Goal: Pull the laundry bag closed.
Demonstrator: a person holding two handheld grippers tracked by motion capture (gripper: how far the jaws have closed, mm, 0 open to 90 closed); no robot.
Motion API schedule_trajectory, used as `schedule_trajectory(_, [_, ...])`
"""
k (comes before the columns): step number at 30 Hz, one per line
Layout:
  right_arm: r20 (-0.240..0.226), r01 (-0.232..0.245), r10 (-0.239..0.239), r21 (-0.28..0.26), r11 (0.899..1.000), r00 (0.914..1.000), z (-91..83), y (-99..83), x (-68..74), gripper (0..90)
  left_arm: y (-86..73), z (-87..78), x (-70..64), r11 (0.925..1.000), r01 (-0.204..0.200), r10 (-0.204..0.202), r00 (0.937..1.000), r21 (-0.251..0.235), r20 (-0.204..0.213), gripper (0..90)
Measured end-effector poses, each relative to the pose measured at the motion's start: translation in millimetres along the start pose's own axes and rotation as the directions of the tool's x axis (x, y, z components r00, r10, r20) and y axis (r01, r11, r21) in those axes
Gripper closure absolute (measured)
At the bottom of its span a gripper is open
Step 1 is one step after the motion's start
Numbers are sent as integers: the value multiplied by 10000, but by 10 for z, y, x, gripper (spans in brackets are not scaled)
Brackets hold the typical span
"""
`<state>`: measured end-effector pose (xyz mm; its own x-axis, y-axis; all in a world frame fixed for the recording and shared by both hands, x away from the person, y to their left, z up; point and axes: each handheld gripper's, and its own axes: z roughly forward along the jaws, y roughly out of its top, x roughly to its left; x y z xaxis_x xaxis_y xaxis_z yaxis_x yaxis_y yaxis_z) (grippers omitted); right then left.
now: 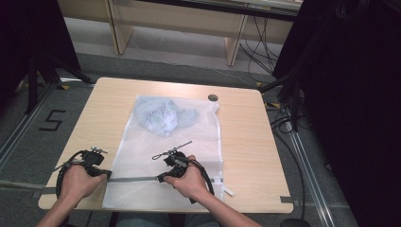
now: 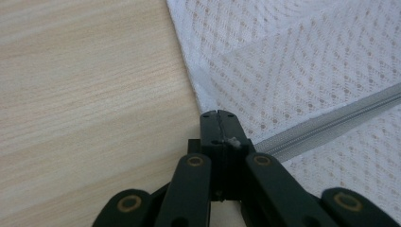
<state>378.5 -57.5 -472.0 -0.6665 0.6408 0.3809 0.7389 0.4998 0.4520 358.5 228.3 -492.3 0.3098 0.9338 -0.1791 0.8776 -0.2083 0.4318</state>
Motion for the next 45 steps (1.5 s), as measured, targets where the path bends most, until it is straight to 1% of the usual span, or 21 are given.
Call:
schedule_trajectory(1, [-4, -15, 15, 28, 10000, 10000, -7, -1, -4, 868, 0, 0, -1, 10000, 14, -14, 10000, -4, 1, 900])
schedule_trajectory(2, [69, -312, 311, 161, 9994, 9995, -22, -1, 7, 868, 0, 1, -2, 10000, 8, -8, 10000, -4, -4, 900])
schedule_trajectory(3, [18, -102, 102, -7, 9999, 9999, -21, -1, -5, 868, 0, 1, -2, 10000, 12, -12, 10000, -7, -6, 900])
schedule_trajectory(8, [27, -182, 181, 53, 9998, 9998, -42, -7, -11, 868, 0, 1, -2, 10000, 18, -18, 10000, -10, -2, 900])
schedule_trajectory(11, [59, -97, 97, 88, 9999, 9999, -51, -14, -29, 868, -1, -1, 3, 10000, -14, 14, 10000, 9, 0, 900])
schedule_trajectory(18, [58, -248, 247, 66, 9997, 9997, -73, -28, -39, 869, -2, 1, -3, 10000, 20, -20, 10000, -40, -5, 900])
schedule_trajectory(19, [43, -156, 156, 55, 9999, 9999, -78, -31, -49, 868, -10, 13, -5, 9997, 41, -41, 10000, -235, -17, 900])
schedule_trajectory(21, [61, -205, 205, 20, 9998, 9998, -80, -32, -46, 868, -3, 1, 0, 10000, 23, -23, 10000, -38, 16, 900])
schedule_trajectory(23, [43, -338, 337, 74, 9994, 9994, -86, -35, -50, 868, -3, 0, 1, 10000, 7, -7, 10000, -30, 15, 900])
schedule_trajectory(24, [45, 43, -43, -25, 10000, 10000, -82, -35, -75, 868, -3, 0, 1, 10000, -2, 2, 10000, -24, 14, 900])
schedule_trajectory(26, [49, 107, -107, -65, 9999, 9999, -89, -39, -84, 868, -3, 0, 2, 10000, 5, -5, 10000, -35, 17, 900])
schedule_trajectory(27, [-38, 18, -18, -47, 10000, 10000, -91, -42, -79, 868, -3, -2, 5, 10000, -48, 48, 10000, 4, 16, 900])
schedule_trajectory(28, [61, -273, 273, 93, 9996, 9996, -103, -47, -68, 868, -3, -1, 3, 10000, -22, 22, 10000, -15, 17, 900])
schedule_trajectory(29, [61, -157, 156, 37, 9999, 9999, -105, -47, -79, 868, -3, 0, 2, 10000, 5, -5, 10000, -33, 18, 900])
schedule_trajectory(31, [43, -303, 303, -22, 9995, 9995, -111, -50, -84, 868, -3, 1, 0, 10000, -7, 7, 10000, -38, -2, 900])
schedule_trajectory(33, [69, -195, 195, -41, 9998, 9998, -116, -53, -94, 868, -2, 1, 0, 10000, 7, -7, 10000, -32, 14, 900])
schedule_trajectory(38, [52, -336, 336, -5, 9994, 9994, -127, -64, -106, 868, -3, -2, 1, 10000, -31, 31, 10000, -2, 5, 900])
schedule_trajectory(40, [105, -161, 161, 12, 9999, 9998, -131, -68, -120, 868, -4, -2, 4, 10000, -53, 53, 10000, -14, 9, 900])
schedule_trajectory(41, [-30, -258, 258, -43, 9997, 9997, -134, -74, -119, 868, -5, -1, 3, 10000, -42, 42, 10000, -25, 11, 900])
schedule_trajectory(44, [67, -410, 410, 9, 9992, 9991, -153, -82, -128, 868, -3, 0, 2, 10000, 16, -16, 10000, -40, 18, 900])
schedule_trajectory(45, [49, -337, 337, 4, 9994, 9994, -161, -86, -137, 868, -4, 1, 1, 10000, 19, -19, 10000, -48, 16, 900])
